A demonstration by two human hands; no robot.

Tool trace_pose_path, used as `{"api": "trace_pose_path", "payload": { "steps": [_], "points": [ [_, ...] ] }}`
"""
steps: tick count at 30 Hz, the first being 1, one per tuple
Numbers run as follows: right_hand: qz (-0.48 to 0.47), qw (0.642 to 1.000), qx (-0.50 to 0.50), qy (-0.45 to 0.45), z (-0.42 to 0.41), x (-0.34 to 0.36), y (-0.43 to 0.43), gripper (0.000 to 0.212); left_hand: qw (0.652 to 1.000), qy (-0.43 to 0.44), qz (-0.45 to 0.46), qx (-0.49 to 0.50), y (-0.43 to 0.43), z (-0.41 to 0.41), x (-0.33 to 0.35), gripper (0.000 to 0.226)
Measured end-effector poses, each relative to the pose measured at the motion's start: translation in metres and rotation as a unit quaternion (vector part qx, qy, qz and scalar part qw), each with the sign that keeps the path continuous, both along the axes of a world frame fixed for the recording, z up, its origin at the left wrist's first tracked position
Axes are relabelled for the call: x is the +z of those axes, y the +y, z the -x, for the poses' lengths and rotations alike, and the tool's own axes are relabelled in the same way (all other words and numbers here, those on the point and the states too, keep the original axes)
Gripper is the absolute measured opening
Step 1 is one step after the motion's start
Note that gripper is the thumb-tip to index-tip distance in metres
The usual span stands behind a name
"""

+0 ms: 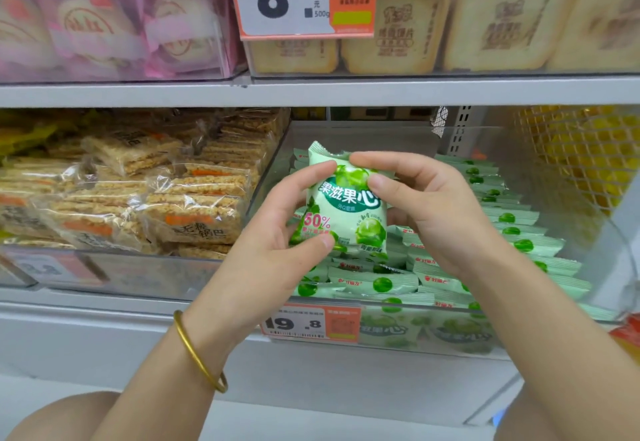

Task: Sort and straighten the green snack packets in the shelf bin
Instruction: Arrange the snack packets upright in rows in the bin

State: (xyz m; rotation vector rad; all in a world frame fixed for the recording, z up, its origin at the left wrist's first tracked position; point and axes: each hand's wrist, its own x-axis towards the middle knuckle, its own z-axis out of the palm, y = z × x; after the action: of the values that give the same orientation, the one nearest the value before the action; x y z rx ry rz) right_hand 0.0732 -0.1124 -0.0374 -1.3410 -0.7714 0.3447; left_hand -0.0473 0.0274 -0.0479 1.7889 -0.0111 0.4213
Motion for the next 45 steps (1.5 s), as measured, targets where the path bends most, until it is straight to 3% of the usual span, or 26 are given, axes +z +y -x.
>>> {"api": "trace_pose_path", "payload": {
  "steps": [3,5,7,10,13,17,21,26,32,37,42,45],
  "points": [
    [0.000,0.999,-0.054,-0.007,0.001,-0.001,0.002,0.021,0.992,-0.018,-0.088,0.087,-0.006,-0.001,-0.004,0.055],
    [-0.012,0.997,-0.080,0.002,0.002,0.001,0.002,0.019,0.953,-0.038,-0.234,0.191,-0.010,-0.001,-0.005,0.048],
    [-0.027,0.996,-0.083,0.011,0.004,0.001,0.003,0.018,0.907,-0.052,-0.343,0.239,-0.014,-0.002,-0.007,0.061],
    [-0.047,0.997,-0.053,0.028,0.007,0.002,0.004,0.017,0.890,-0.033,-0.383,0.244,-0.019,-0.005,-0.009,0.081],
    [-0.048,0.998,-0.022,0.019,0.007,0.002,0.002,0.021,0.875,-0.059,-0.395,0.273,-0.017,-0.008,-0.010,0.070],
    [-0.048,0.999,-0.015,-0.001,0.006,0.001,0.002,0.035,0.884,-0.087,-0.362,0.282,-0.011,-0.006,-0.005,0.049],
    [0.024,0.991,-0.098,-0.092,0.000,-0.002,0.002,0.049,0.952,-0.082,-0.190,0.225,-0.012,-0.001,0.006,0.028],
    [0.029,0.994,-0.080,-0.071,0.002,0.000,0.003,0.030,0.981,-0.045,-0.006,0.188,-0.010,0.002,0.009,0.033],
    [-0.047,0.998,-0.029,-0.002,0.003,-0.002,0.007,0.013,0.988,-0.017,0.040,0.146,-0.010,0.000,0.004,0.041],
    [-0.050,0.998,-0.025,0.010,0.002,0.000,0.006,0.020,0.987,-0.009,0.081,0.141,-0.008,-0.002,0.003,0.030],
    [-0.043,0.999,-0.021,0.020,0.000,0.000,0.005,0.030,0.979,-0.005,0.143,0.144,-0.012,-0.005,0.002,0.045],
    [-0.058,0.996,0.011,0.072,-0.002,0.003,0.001,0.014,0.973,0.005,0.161,0.164,-0.012,-0.007,0.001,0.050]
  ]
}}
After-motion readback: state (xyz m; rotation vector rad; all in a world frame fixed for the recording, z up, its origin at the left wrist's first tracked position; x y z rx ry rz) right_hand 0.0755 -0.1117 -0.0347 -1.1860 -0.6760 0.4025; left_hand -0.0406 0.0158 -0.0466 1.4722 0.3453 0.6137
